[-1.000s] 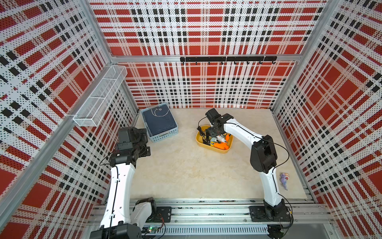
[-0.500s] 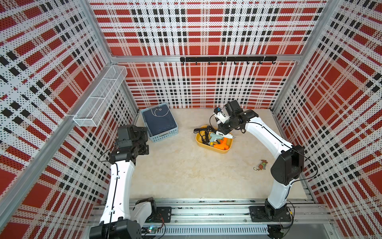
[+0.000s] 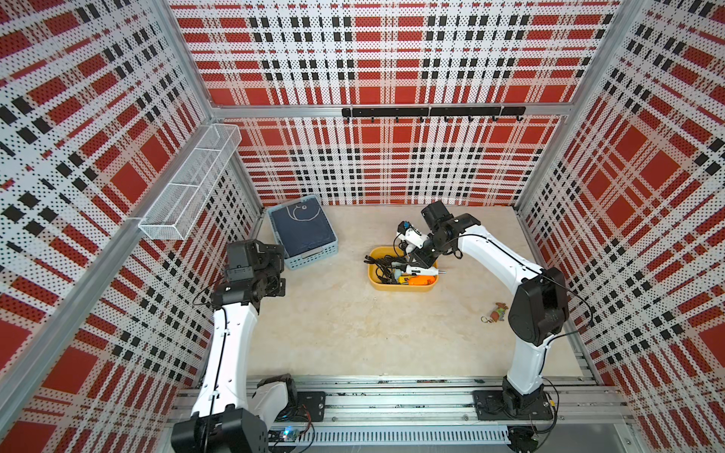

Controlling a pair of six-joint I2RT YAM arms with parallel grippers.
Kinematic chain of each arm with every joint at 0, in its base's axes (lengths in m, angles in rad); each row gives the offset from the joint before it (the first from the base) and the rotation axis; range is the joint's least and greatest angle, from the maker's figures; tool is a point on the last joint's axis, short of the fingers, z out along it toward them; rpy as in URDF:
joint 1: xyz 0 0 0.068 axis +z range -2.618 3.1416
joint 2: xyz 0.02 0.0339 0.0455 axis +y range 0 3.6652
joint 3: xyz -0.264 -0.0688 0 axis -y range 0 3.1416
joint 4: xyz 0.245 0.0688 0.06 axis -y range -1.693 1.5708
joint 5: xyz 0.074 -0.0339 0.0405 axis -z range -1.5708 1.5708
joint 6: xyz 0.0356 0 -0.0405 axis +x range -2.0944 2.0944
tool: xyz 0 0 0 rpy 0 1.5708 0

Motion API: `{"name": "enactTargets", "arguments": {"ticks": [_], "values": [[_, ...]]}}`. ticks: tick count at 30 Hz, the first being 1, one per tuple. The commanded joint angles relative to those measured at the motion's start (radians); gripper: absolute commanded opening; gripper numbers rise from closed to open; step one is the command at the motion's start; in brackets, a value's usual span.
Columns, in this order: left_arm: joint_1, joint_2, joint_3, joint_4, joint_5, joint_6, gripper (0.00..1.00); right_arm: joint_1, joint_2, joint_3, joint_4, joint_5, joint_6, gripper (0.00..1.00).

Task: Put the hot melt glue gun into the storage box
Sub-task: Adjust the hot melt adhesive gun in the storage box.

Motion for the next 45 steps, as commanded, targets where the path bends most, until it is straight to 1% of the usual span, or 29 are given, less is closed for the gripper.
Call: {"name": "enactTargets", "arguments": {"ticks": [1, 4, 7, 9, 11, 12, 14, 15, 16, 17, 21, 23, 25, 27, 30, 35, 39, 40, 42, 44, 45], "values": [[0.017, 0.001, -0.015, 0.028, 0.013, 0.021, 0.99, 0.013, 0.038, 0.019, 0.004, -0.036, -0.005, 0.24], [0.016, 0.006, -0.019, 0.036, 0.019, 0.019, 0.99, 0.012, 0.07, 0.036, 0.018, -0.013, 0.004, 0.3], [0.016, 0.013, -0.017, 0.038, 0.018, 0.023, 0.99, 0.012, 0.103, 0.057, 0.031, 0.043, 0.021, 0.41], [0.016, 0.013, -0.016, 0.037, 0.017, 0.024, 0.99, 0.011, 0.119, 0.077, 0.045, 0.093, 0.041, 0.56], [0.017, 0.015, -0.015, 0.038, 0.015, 0.024, 0.99, 0.012, 0.13, 0.101, 0.05, 0.137, 0.064, 0.67], [0.017, 0.015, -0.016, 0.038, 0.014, 0.024, 0.99, 0.013, 0.134, 0.114, 0.055, 0.16, 0.081, 0.76], [0.017, 0.014, -0.015, 0.037, 0.013, 0.026, 0.99, 0.017, 0.134, 0.132, 0.058, 0.179, 0.103, 0.81], [0.017, 0.016, -0.016, 0.038, 0.011, 0.026, 0.99, 0.024, 0.13, 0.136, 0.062, 0.201, 0.114, 0.89], [0.017, 0.017, -0.015, 0.038, 0.009, 0.026, 0.99, 0.032, 0.127, 0.138, 0.066, 0.221, 0.117, 0.91], [0.017, 0.019, -0.013, 0.038, 0.009, 0.026, 0.99, 0.047, 0.121, 0.14, 0.071, 0.247, 0.125, 1.0], [0.017, 0.022, -0.01, 0.039, 0.005, 0.027, 0.99, 0.111, 0.1, 0.133, 0.101, 0.367, 0.194, 1.0], [0.017, 0.021, -0.008, 0.041, 0.001, 0.027, 0.99, 0.146, 0.084, 0.114, 0.133, 0.431, 0.241, 0.97], [0.017, 0.021, -0.007, 0.041, -0.002, 0.027, 0.99, 0.181, 0.07, 0.086, 0.165, 0.514, 0.276, 0.94], [0.017, 0.021, -0.008, 0.04, 0.0, 0.027, 0.99, 0.206, 0.057, 0.056, 0.19, 0.616, 0.342, 0.89], [0.017, 0.022, -0.004, 0.041, -0.003, 0.031, 0.99, 0.222, 0.053, 0.025, 0.203, 0.718, 0.423, 0.82], [0.017, 0.033, 0.01, 0.04, 0.0, 0.039, 0.99, 0.231, 0.05, -0.041, 0.259, 0.851, 0.483, 0.81], [0.018, 0.04, 0.022, 0.036, 0.0, 0.044, 0.99, 0.231, 0.08, -0.048, 0.282, 0.91, 0.491, 0.8], [0.018, 0.041, 0.024, 0.035, 0.0, 0.045, 0.98, 0.231, 0.087, -0.049, 0.291, 0.912, 0.49, 0.78], [0.018, 0.041, 0.029, 0.031, 0.0, 0.046, 0.98, 0.231, 0.092, -0.055, 0.319, 0.91, 0.489, 0.67], [0.018, 0.041, 0.034, 0.028, -0.001, 0.048, 0.98, 0.231, 0.099, -0.053, 0.335, 0.912, 0.486, 0.51], [0.019, 0.041, 0.036, 0.026, -0.003, 0.049, 0.98, 0.231, 0.101, -0.049, 0.337, 0.912, 0.485, 0.44]]}}
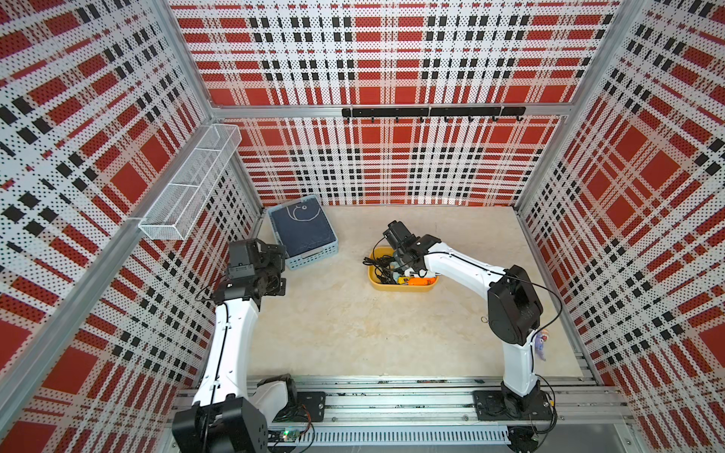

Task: Put the hot melt glue gun into the storage box
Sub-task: Adjust the hot melt adhesive gun in the storage box.

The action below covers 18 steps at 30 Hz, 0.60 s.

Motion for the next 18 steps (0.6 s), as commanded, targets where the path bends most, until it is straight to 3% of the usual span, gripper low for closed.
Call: {"name": "enactTargets", "arguments": {"ticks": [1, 7, 11, 18], "values": [[0.013, 0.0, 0.038, 0.003, -0.01, 0.021, 0.98, 0.0, 0.017, 0.008, 0.047, 0.04, 0.01, 0.38], [0.017, -0.009, 0.037, 0.0, -0.012, 0.021, 0.98, 0.0, -0.004, -0.004, 0.024, 0.025, -0.009, 0.12], [0.024, -0.014, 0.037, -0.003, -0.01, 0.022, 0.98, -0.004, -0.037, 0.053, -0.057, 0.001, -0.109, 0.06], [0.027, 0.0, 0.044, -0.004, -0.008, 0.027, 0.98, -0.026, -0.101, 0.135, -0.176, -0.342, -0.338, 0.0]]}}
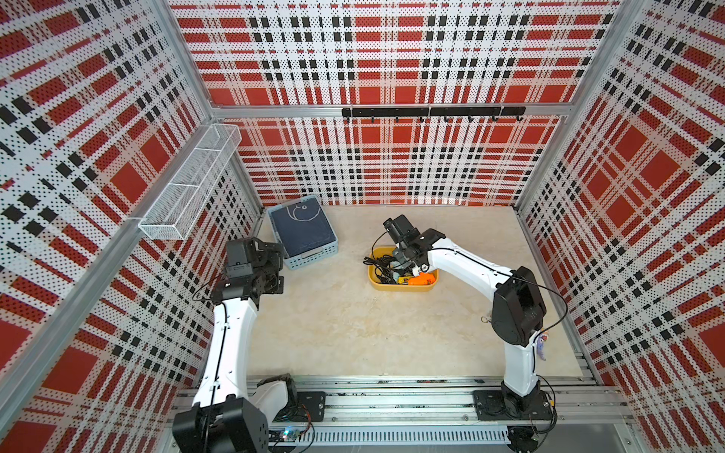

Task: Put the hot melt glue gun into the storage box
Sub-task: Adjust the hot melt adhesive gun in the storage box.

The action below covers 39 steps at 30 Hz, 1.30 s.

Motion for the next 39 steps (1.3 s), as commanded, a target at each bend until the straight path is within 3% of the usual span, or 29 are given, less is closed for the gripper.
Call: {"name": "enactTargets", "arguments": {"ticks": [1, 5, 12, 18, 30, 39], "values": [[0.014, 0.001, 0.03, -0.004, -0.005, 0.024, 0.98, -0.006, -0.072, 0.049, -0.09, -0.21, -0.165, 0.0], [0.014, 0.002, 0.032, -0.002, -0.002, 0.028, 0.98, -0.005, -0.123, -0.005, -0.114, -0.359, -0.304, 0.0], [0.014, 0.01, 0.036, -0.003, 0.003, 0.037, 0.98, -0.002, -0.087, -0.056, -0.128, -0.448, -0.479, 0.0], [0.011, 0.011, 0.035, -0.002, 0.008, 0.042, 0.98, 0.01, 0.027, 0.029, -0.106, -0.46, -0.527, 0.0], [0.014, -0.02, -0.001, -0.003, 0.02, 0.03, 0.98, -0.003, 0.143, 0.036, -0.041, -0.438, -0.608, 0.0], [0.014, 0.01, 0.018, -0.001, 0.019, 0.035, 0.98, -0.056, 0.157, 0.066, -0.03, -0.456, -0.608, 0.21]]}}
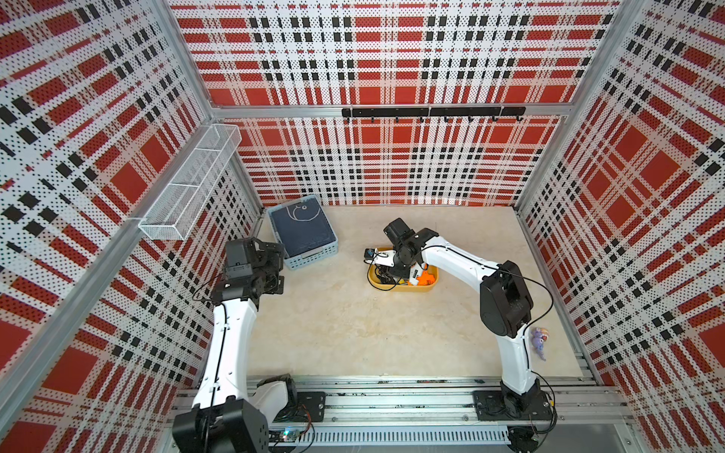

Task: Put the hot melt glue gun into the storage box
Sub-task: Adjust the hot melt adhesive gun in the storage box.

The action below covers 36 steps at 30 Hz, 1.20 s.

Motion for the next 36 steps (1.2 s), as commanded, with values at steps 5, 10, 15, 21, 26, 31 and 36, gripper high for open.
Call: {"name": "enactTargets", "arguments": {"ticks": [5, 10, 15, 21, 26, 31, 36], "values": [[0.013, 0.027, 0.023, 0.001, 0.001, 0.019, 0.98, -0.006, 0.059, 0.052, 0.038, -0.036, 0.021, 0.33], [0.013, 0.037, 0.031, 0.004, 0.003, 0.02, 0.98, 0.006, 0.066, 0.051, 0.039, -0.058, 0.035, 0.39], [0.013, 0.043, 0.027, 0.01, 0.007, 0.02, 0.98, 0.022, 0.068, 0.041, 0.038, -0.054, 0.041, 0.5], [0.014, 0.044, 0.027, 0.012, 0.006, 0.019, 0.98, 0.026, 0.042, 0.028, 0.051, 0.006, 0.045, 0.65], [0.013, 0.044, 0.034, 0.012, 0.002, 0.02, 0.98, 0.04, -0.046, 0.053, 0.133, 0.101, 0.04, 0.86], [0.013, 0.036, 0.08, 0.012, -0.032, 0.036, 1.0, 0.042, -0.153, 0.132, 0.162, 0.139, 0.061, 1.0], [0.013, 0.054, 0.153, 0.01, -0.087, 0.104, 0.99, -0.029, -0.271, 0.102, 0.179, 0.045, 0.224, 1.0]]}}
